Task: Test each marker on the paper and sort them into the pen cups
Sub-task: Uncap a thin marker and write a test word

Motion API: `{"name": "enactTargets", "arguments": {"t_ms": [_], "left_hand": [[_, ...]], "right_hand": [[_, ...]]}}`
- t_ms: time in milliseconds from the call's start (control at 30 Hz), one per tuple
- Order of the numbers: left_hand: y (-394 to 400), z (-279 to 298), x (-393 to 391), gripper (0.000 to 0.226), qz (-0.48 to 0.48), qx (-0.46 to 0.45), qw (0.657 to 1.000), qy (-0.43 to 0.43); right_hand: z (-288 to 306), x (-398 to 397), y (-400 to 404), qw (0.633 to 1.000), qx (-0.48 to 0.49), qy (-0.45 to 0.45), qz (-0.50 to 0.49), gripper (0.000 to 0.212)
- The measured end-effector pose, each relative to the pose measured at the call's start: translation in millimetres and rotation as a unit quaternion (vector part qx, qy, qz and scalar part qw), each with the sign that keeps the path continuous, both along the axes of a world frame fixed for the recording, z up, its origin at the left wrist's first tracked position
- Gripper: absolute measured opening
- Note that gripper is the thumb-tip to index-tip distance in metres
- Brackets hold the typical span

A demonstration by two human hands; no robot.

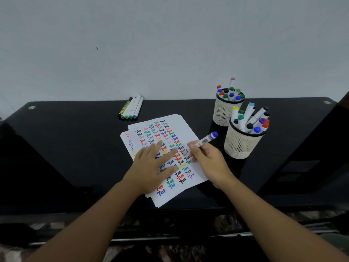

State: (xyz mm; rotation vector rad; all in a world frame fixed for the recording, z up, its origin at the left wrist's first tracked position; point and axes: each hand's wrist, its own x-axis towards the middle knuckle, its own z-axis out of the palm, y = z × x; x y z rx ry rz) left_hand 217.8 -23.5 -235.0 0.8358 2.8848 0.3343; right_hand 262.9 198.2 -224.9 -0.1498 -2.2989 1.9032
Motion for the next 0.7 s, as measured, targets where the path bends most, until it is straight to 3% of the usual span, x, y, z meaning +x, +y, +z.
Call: {"name": "enactTargets", "arguments": {"t_ms": [133,300,500,700], "left_hand": [[-2.3,-5.1,-2.7,0.085,0.009,-0.004,1.0,0.016],[-1.3,-2.8,-1.0,0.073,0.014,-0.003,1.0,0.008],[-0.7,-1.0,0.7,0.072,0.015,-0.003,1.0,0.008],[0.4,0.1,1.7,0.07,0.017,-0.005,1.0,0.008]], "right_hand": [[2.5,3.9,4.5,1.0,0.014,0.026,0.003,0.009],[4.6,21.5,19.6,0.995,0.097,0.023,-0.007,0.014],[-6.4,35.2,27.4,0.995,0.099,0.005,0.018,0.004],[-10.7,32.1,26.0,0.99,0.14,-0.018,0.028,0.007]]}}
